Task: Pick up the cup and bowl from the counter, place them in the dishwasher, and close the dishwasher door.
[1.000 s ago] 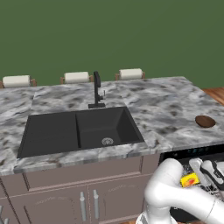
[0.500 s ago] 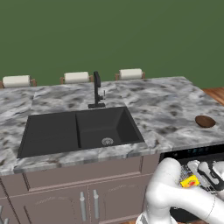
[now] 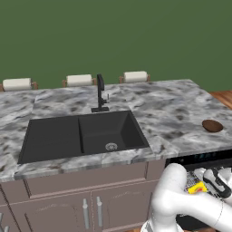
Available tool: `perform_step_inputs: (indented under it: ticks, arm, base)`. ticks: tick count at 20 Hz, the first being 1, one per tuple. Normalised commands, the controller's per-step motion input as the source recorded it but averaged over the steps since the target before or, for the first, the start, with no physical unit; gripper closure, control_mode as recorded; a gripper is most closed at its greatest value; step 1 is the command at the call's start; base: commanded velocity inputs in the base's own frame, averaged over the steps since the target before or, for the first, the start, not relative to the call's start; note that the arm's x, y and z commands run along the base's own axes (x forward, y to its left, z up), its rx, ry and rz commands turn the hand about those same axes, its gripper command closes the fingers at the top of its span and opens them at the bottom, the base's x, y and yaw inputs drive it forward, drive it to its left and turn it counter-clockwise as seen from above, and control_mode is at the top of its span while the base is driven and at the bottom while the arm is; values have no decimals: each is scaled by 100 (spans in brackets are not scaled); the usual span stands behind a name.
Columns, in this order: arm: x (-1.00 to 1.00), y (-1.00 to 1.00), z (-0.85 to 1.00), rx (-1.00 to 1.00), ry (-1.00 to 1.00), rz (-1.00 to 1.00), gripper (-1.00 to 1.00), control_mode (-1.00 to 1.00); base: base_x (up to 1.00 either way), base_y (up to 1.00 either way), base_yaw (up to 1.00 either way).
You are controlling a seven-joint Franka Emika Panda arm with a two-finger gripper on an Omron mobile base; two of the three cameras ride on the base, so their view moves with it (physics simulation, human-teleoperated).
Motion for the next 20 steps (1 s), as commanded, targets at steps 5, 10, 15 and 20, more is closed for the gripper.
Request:
perform_step_inputs:
  ticks: [5,10,15,20]
  arm:
    - [27,-6,-66,-1,6,0,-100,-100]
    - [4,-17,-24,0,1,0,-100,-100]
    - [-31,-29,24,0,-4,0,-100,-100]
    - [-42,-28,58,0,-9,0,-100,-100]
  base:
    - [0,0,0]
    - [0,0,0]
    - [0,0,0]
    - [0,0,0]
